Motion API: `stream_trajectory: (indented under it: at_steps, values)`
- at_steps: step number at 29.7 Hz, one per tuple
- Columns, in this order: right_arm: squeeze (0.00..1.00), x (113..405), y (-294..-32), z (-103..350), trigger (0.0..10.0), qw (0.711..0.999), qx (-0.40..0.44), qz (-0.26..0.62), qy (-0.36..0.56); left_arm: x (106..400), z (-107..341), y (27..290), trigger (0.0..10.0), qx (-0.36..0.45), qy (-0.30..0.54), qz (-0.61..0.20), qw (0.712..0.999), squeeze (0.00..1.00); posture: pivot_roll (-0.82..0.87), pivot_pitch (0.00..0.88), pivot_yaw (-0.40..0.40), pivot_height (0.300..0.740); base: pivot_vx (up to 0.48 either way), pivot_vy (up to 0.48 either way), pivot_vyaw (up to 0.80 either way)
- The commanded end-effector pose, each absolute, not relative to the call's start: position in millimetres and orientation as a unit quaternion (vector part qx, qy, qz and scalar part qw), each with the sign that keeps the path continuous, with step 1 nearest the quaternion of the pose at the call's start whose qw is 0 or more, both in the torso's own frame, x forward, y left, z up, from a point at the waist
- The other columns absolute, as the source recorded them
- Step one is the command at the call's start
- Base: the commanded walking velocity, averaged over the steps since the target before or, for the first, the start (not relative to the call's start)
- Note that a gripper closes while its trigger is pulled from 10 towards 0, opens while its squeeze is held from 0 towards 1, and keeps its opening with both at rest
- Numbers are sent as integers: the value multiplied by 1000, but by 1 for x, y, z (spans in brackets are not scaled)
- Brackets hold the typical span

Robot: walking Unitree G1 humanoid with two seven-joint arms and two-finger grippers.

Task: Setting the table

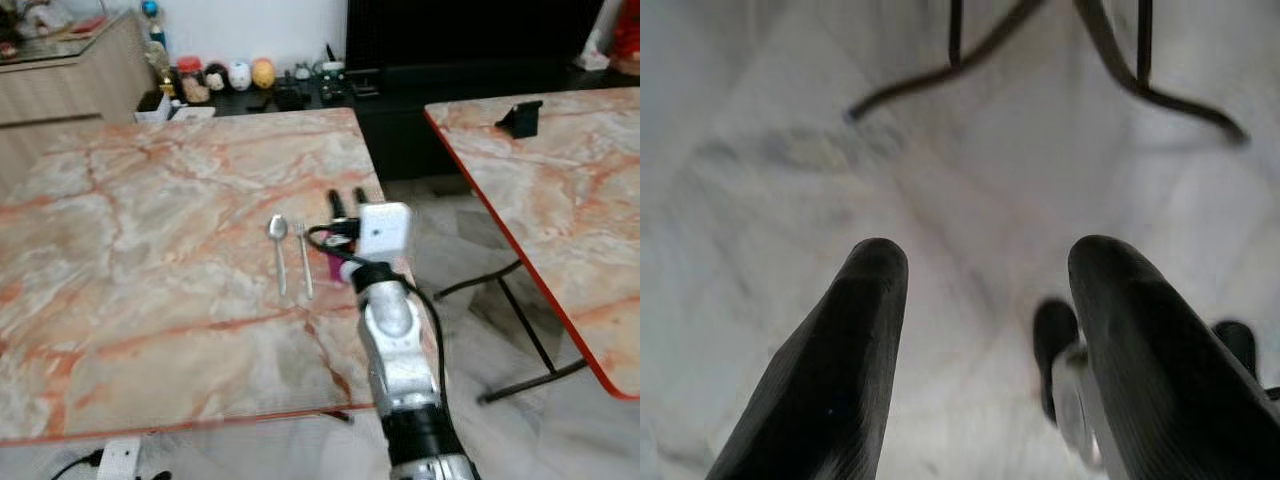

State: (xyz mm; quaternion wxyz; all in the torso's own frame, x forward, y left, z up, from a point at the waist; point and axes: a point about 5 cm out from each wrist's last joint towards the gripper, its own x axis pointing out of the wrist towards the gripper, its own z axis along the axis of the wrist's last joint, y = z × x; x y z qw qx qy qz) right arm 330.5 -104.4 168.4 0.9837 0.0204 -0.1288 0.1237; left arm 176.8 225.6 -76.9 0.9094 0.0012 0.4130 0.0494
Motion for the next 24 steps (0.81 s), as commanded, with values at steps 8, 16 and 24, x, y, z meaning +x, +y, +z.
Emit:
stream_trajectory:
  at_steps: [8,16,24]
  values:
    - [1000,331,-93,177,10000,977,-41,194,-81,166,-83,225,10000,0,433,52,900,0,-91,0,79,740,0,0,0]
    - [1000,326,-88,186,10000,957,-151,248,0,166,-83,225,10000,0,434,52,899,0,-97,0,79,740,0,0,0]
    - [1000,325,-102,187,10000,944,-234,225,56,166,-83,225,10000,-1,436,49,899,0,-101,0,84,740,0,0,0]
